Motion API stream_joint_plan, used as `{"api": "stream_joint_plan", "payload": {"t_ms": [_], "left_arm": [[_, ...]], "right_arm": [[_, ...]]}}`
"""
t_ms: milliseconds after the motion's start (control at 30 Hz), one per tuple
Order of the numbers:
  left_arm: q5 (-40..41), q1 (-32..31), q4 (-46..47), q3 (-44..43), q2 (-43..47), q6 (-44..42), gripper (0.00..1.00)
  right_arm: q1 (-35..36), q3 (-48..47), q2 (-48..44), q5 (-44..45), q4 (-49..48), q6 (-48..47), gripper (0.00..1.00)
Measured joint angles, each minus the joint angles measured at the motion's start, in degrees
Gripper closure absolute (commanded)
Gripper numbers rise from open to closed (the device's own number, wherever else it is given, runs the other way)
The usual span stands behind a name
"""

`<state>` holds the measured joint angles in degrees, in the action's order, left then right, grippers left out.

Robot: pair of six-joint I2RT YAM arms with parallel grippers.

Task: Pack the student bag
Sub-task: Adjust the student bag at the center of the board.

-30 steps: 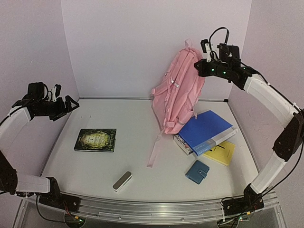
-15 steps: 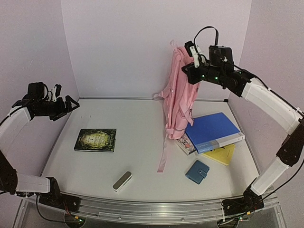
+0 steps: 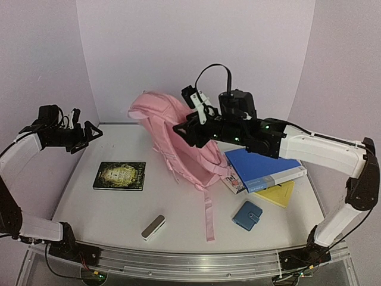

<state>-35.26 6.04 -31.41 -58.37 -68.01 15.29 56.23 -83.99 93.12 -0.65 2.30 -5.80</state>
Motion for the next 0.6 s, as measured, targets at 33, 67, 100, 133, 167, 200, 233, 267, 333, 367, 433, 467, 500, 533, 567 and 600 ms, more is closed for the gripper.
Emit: {"api": "stream_joint_plan", "payload": {"t_ms": [33,67,100,133,167,200,233,267,333,367,433,467,500,533,567,600], "left_arm": [[-0.49,0.00,0.05,0.00,-0.17,0.23,0.00],[-0.77,0.00,0.06,0.00,-0.42,0.51,0.00],[-1.05,0.00,0.07,0.00,-0.67,0.78,0.00],[-1.07,0.03,0.05,0.00,-0.91,1.09,0.00],[-1.01,0.06,0.02,0.00,-1.11,1.18,0.00],[-0.64,0.12,-0.01,0.00,-1.23,1.24,0.00],[0.02,0.21,-0.04,0.00,-1.29,1.28,0.00],[1.03,0.29,-0.06,0.00,-1.26,1.30,0.00],[4.59,0.38,-0.33,0.00,-0.75,1.78,0.00],[6.67,0.39,-0.60,0.00,-0.30,2.17,0.00],[8.85,0.40,-0.71,0.25,0.79,3.08,0.00],[9.74,0.44,-0.34,1.11,2.09,4.31,0.00],[10.32,0.47,0.16,2.23,3.54,5.76,0.01],[10.41,0.50,1.08,3.80,5.08,7.27,0.01],[10.27,0.50,1.81,5.87,6.67,8.97,0.01],[10.00,0.48,2.25,7.96,8.10,10.75,0.01]], "right_arm": [[0.73,0.53,0.95,-1.61,-0.71,1.09,0.22],[1.44,0.91,1.83,-3.04,-1.34,2.20,0.19],[2.14,1.28,2.72,-4.46,-1.97,3.32,0.15],[2.68,1.53,3.15,-5.64,-2.26,4.33,0.10],[3.38,1.92,3.44,-7.31,-2.53,5.68,0.06],[3.91,2.43,3.52,-9.01,-2.83,6.80,0.03],[4.33,3.02,3.51,-10.91,-3.35,7.97,0.02],[4.64,3.67,3.48,-13.03,-4.27,9.44,0.02],[4.65,5.79,3.14,-16.50,-6.79,12.52,0.02],[4.55,7.01,2.81,-17.71,-7.74,13.89,0.02],[4.38,10.49,1.67,-18.27,-9.67,17.21,0.02],[4.31,12.70,0.60,-17.49,-10.27,18.76,0.02],[4.24,15.07,-0.63,-16.39,-10.65,20.47,0.02],[4.21,17.09,-1.80,-14.84,-10.81,22.04,0.02],[4.20,18.96,-3.06,-12.95,-10.82,23.56,0.02],[4.18,20.74,-4.42,-10.89,-10.67,25.18,0.02]]}}
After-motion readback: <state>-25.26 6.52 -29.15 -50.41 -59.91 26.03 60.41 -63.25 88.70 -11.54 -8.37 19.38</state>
